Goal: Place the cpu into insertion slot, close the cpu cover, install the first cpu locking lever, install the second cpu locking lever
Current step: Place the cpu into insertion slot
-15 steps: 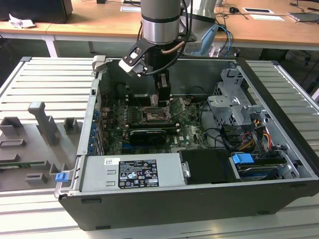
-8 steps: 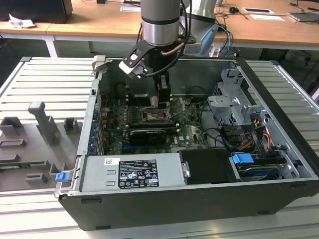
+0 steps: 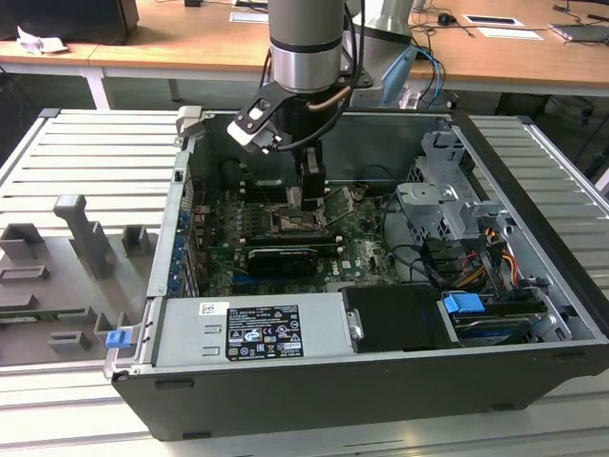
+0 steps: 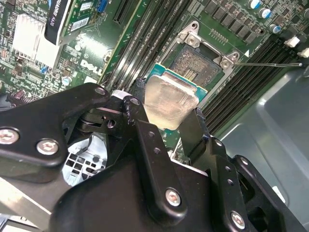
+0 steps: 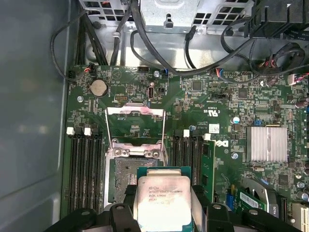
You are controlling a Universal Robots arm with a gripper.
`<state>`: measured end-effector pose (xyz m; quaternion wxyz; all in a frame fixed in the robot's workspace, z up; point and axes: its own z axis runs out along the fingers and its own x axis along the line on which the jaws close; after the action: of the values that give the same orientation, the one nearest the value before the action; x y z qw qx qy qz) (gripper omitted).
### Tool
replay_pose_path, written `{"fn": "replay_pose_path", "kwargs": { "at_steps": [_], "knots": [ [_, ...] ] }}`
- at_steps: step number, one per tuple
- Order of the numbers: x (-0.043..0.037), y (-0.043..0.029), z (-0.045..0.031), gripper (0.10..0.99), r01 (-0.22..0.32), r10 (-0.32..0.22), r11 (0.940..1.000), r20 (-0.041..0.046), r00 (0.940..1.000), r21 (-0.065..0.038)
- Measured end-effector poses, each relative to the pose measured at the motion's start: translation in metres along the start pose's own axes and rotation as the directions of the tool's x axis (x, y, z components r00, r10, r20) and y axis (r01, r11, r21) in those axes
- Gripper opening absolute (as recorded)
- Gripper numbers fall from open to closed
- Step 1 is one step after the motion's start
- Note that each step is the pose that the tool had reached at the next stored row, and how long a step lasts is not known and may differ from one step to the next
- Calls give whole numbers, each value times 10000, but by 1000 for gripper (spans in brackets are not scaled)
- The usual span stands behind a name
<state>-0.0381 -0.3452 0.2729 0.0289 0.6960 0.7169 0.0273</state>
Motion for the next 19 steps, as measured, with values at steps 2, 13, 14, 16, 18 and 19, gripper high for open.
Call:
{"fn": "replay_pose_path", "kwargs": {
  "at_steps": [2, 13, 14, 16, 18, 19],
  "knots": [
    [0, -1, 6, 529, 1, -1, 10000, 4, 10000, 2],
    [18, -7, 97, 529, 1, -1, 10000, 2, 10000, 0],
    [20, -8, 105, 529, 0, 0, 10000, 2, 10000, 0],
    [21, -9, 113, 529, 0, 0, 10000, 4, 10000, 2],
    [21, -9, 117, 529, 1, -1, 10000, 3, 10000, 1],
    [21, -9, 119, 529, 0, 0, 10000, 2, 10000, 0]
  ]
}}
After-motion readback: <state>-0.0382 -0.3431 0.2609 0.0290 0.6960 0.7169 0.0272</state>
